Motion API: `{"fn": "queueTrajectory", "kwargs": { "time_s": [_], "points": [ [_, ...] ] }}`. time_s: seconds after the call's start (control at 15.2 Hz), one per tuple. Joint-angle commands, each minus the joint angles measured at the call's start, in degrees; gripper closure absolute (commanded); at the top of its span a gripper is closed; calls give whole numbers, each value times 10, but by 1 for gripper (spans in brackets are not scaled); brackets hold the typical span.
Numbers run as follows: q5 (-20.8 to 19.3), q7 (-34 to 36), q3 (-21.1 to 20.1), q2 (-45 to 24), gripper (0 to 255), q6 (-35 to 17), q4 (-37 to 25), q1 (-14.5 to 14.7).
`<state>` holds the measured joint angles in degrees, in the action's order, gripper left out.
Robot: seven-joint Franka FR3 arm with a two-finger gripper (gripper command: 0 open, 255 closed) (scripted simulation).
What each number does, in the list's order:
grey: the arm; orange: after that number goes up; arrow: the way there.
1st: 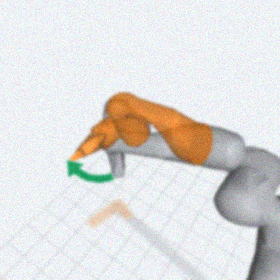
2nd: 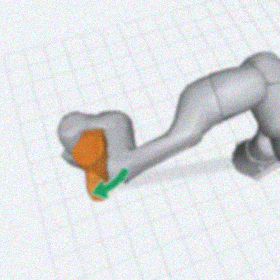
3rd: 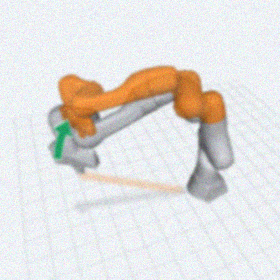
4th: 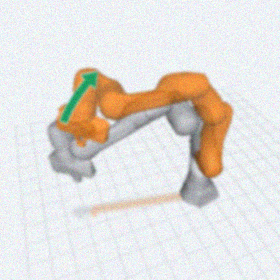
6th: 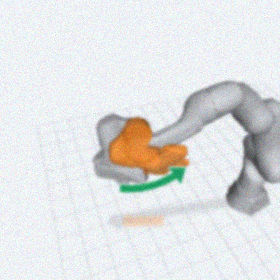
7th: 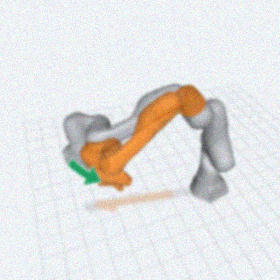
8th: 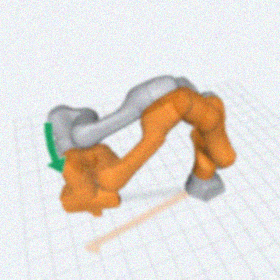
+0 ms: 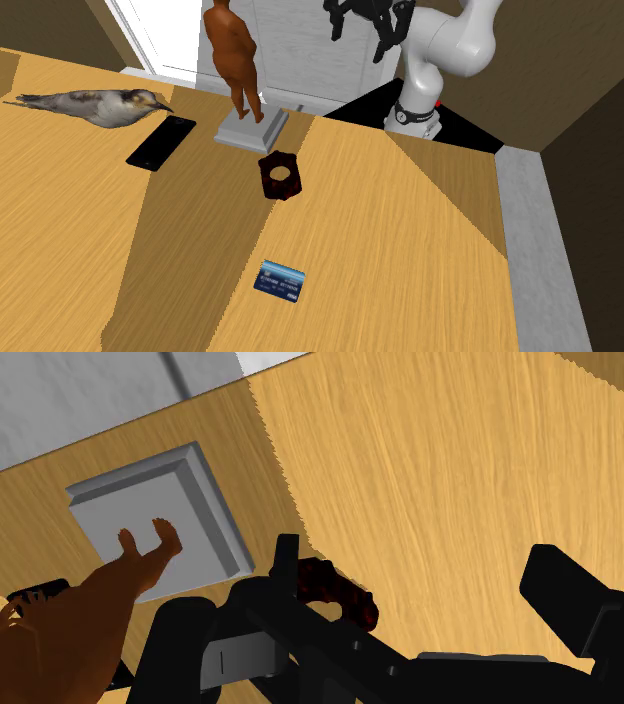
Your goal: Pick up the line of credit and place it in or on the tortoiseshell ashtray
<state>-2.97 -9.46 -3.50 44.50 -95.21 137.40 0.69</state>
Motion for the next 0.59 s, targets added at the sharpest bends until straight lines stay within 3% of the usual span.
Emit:
{"fn": "queueTrajectory", "kwargs": {
  "time_s": [0.0,0.53],
  "points": [
    [0,0,0,0,0,0,0,0],
    [81,196,-71,-192,0,-10,-102,-19]
  ]
}}
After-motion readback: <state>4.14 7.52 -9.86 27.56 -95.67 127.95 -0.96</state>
